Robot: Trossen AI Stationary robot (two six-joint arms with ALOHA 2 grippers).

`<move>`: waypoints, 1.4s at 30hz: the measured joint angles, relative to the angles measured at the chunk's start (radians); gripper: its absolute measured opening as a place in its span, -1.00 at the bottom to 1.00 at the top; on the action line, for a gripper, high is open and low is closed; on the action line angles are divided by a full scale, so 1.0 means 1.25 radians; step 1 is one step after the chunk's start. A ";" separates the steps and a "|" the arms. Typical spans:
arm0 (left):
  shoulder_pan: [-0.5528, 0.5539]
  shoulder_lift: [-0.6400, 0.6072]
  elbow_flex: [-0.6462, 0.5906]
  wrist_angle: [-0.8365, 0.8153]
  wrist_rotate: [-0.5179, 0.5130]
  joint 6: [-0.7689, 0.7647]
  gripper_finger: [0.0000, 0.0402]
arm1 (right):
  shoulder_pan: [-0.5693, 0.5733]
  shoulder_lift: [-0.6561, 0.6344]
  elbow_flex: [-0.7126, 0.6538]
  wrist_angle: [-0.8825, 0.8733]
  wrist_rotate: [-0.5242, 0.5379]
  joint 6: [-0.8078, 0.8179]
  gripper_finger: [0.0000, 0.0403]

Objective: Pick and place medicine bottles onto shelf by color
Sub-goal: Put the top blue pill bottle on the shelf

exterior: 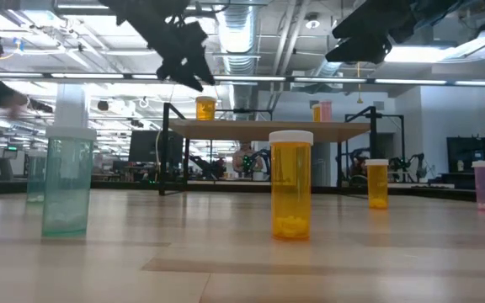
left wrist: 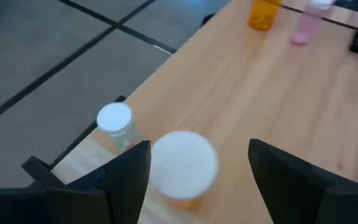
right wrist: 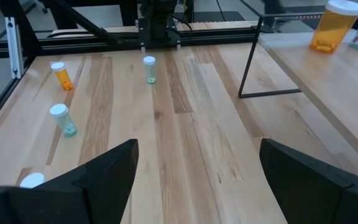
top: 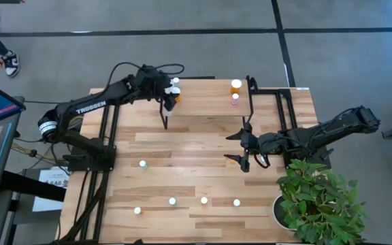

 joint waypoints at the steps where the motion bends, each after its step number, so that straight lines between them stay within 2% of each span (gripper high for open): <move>1: -0.004 -0.002 0.019 -0.025 0.006 0.004 0.28 | 0.000 0.000 0.000 0.000 0.000 0.000 0.77; 5: -0.033 -0.049 0.056 -0.054 0.010 0.010 0.25 | 0.000 0.000 0.000 0.000 0.000 0.004 0.77; 11: -0.125 -0.196 0.014 -0.077 -0.032 -0.013 0.13 | 0.001 0.000 0.000 -0.004 -0.001 0.007 0.77; 14: -0.203 -0.289 -0.054 -0.058 -0.065 -0.051 0.08 | 0.000 0.000 0.000 -0.006 -0.001 0.007 0.77; 18: -0.335 -0.405 -0.169 -0.044 -0.147 -0.133 0.02 | 0.000 0.000 0.000 0.000 -0.001 0.007 0.77; 23: -0.513 -0.506 -0.351 0.072 -0.234 -0.230 -0.03 | 0.000 0.000 0.000 0.013 0.000 0.006 0.77; 28: -0.641 -0.535 -0.477 0.118 -0.261 -0.262 -0.04 | -0.002 0.000 0.000 0.014 0.000 0.006 0.77; 33: -0.705 -0.535 -0.540 0.096 -0.290 -0.351 -0.04 | -0.002 0.000 0.000 0.017 0.000 0.006 0.77; 42: -0.771 -0.534 -0.554 -0.084 -0.290 -0.532 -0.04 | 0.000 0.000 0.000 0.013 0.000 0.007 0.77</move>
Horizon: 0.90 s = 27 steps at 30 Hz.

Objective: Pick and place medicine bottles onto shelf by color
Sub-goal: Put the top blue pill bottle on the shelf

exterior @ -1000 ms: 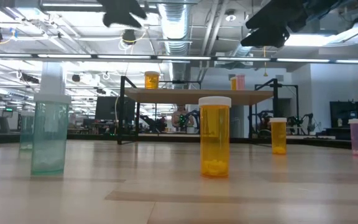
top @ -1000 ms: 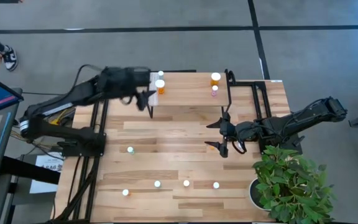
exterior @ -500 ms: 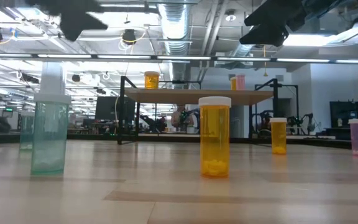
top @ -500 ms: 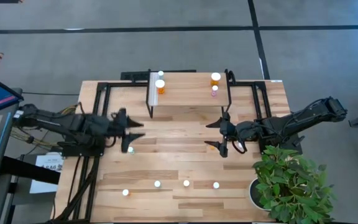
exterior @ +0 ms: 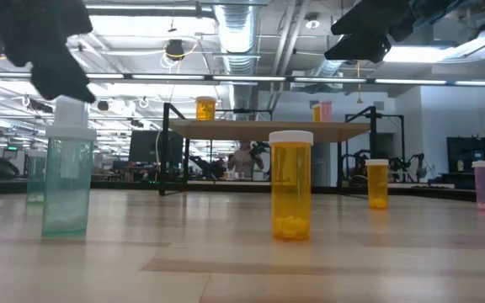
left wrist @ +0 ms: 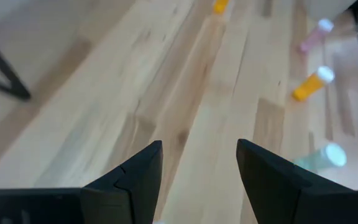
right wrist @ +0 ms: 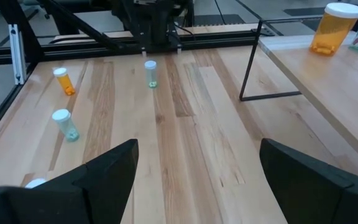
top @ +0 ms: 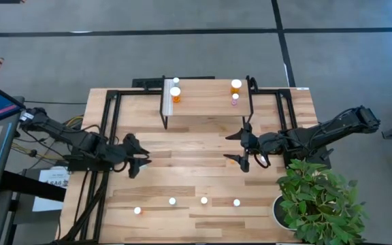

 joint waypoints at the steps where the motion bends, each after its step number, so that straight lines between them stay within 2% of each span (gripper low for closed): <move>1: -0.008 0.000 0.000 -0.016 0.002 -0.020 -0.04 | 0.000 0.000 0.000 0.000 0.000 0.000 0.77; 7: -0.074 0.000 0.000 -0.043 -0.004 -0.082 -0.04 | 0.000 0.000 0.000 -0.001 0.000 0.000 0.77; 16: -0.174 0.042 0.000 -0.052 -0.087 -0.145 -0.04 | 0.000 0.000 0.000 -0.002 0.000 0.000 0.77; 21: -0.194 0.103 0.000 -0.074 -0.091 -0.202 -0.04 | 0.000 0.000 0.000 -0.002 0.000 0.000 0.77; 27: -0.202 0.144 0.000 -0.072 -0.091 -0.212 -0.04 | 0.000 0.000 0.000 -0.002 0.000 0.000 0.77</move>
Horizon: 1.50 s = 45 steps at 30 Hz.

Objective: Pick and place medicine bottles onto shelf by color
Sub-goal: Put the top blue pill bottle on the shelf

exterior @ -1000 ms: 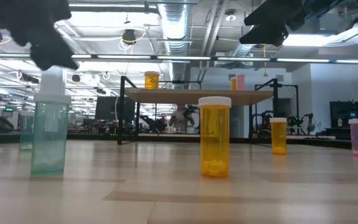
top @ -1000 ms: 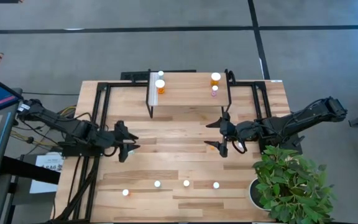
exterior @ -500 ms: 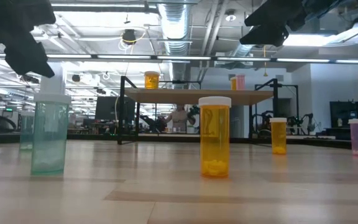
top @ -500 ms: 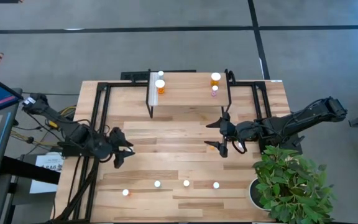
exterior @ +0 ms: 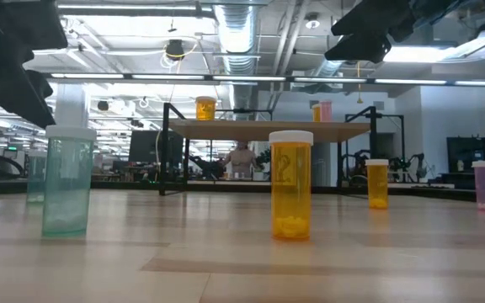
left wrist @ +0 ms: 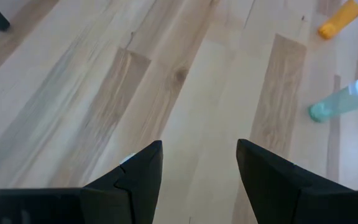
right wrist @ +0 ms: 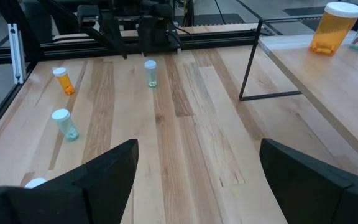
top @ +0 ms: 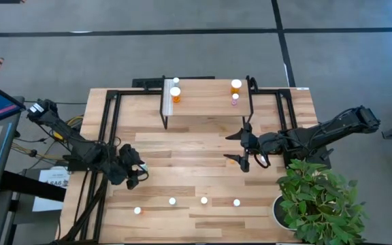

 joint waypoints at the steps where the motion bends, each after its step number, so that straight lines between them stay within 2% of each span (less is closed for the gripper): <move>1: 0.000 0.000 0.000 0.000 0.000 0.000 -0.04 | 0.000 0.000 0.000 0.000 0.000 0.000 0.77; 10: 0.000 -0.001 0.039 -0.093 -0.014 -0.011 -0.04 | 0.000 0.000 0.000 0.001 0.000 0.000 0.77; 17: 0.000 -0.001 0.043 -0.185 -0.003 -0.068 -0.04 | 0.004 -0.003 0.000 -0.025 0.000 -0.013 0.77; 29: 0.000 -0.001 0.043 -0.208 -0.006 -0.083 -0.03 | -0.002 -0.009 0.000 -0.044 0.000 -0.022 0.77; 33: 0.000 -0.001 0.034 -0.206 -0.007 -0.104 0.06 | -0.001 -0.009 0.000 -0.044 0.000 -0.022 0.77; 41: 0.001 0.000 -0.011 -0.196 -0.033 -0.137 0.38 | 0.001 -0.009 0.000 -0.043 0.000 -0.021 0.77; 45: 0.001 -0.001 -0.012 -0.190 -0.050 -0.136 0.46 | 0.001 -0.009 0.000 -0.042 0.000 -0.021 0.77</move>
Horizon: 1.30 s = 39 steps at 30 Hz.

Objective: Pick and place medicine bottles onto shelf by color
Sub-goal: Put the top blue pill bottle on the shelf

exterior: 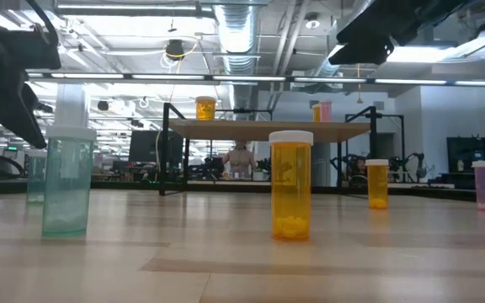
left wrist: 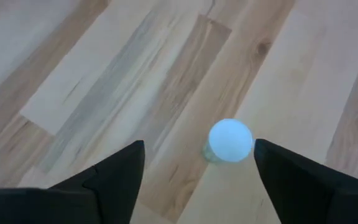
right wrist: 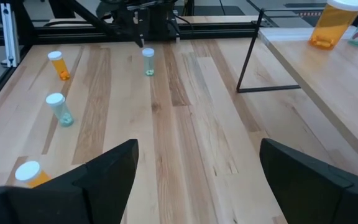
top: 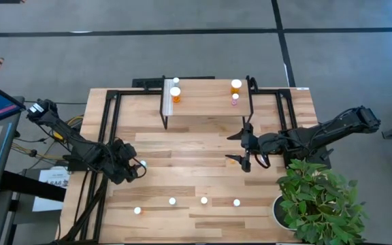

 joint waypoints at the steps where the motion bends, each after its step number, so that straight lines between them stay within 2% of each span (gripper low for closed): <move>1: 0.000 0.000 0.000 0.000 -0.005 0.001 0.46 | 0.000 0.000 0.000 0.000 0.000 0.000 0.77; 31: 0.000 0.000 0.000 0.039 -0.083 0.010 0.47 | -0.001 0.003 0.000 0.058 0.000 -0.020 0.77; 39: 0.000 0.000 0.000 0.039 -0.089 0.005 0.57 | -0.001 0.003 0.000 0.069 0.000 -0.021 0.77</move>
